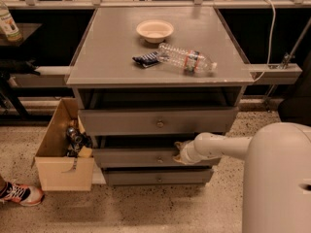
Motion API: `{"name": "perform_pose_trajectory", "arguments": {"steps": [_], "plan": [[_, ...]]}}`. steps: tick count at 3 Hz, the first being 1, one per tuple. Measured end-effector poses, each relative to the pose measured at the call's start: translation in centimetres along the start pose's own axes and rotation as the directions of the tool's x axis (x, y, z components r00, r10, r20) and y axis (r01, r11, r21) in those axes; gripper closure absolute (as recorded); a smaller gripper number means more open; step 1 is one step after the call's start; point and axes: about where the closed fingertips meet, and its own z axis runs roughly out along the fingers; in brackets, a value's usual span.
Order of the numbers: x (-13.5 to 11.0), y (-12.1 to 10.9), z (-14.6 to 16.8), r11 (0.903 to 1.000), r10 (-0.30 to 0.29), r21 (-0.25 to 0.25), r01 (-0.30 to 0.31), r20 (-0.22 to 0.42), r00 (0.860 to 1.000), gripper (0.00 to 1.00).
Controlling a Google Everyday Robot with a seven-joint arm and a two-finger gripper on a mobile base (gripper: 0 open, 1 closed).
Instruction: Open middle drawer
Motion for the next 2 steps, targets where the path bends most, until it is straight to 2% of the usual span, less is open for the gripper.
{"name": "perform_pose_trajectory", "arguments": {"steps": [1, 2], "plan": [[-0.1, -0.09, -0.21, 1.0, 0.0, 0.0, 0.0, 0.0, 1.0, 1.0], [-0.1, -0.09, -0.2, 1.0, 0.0, 0.0, 0.0, 0.0, 1.0, 0.83]]}}
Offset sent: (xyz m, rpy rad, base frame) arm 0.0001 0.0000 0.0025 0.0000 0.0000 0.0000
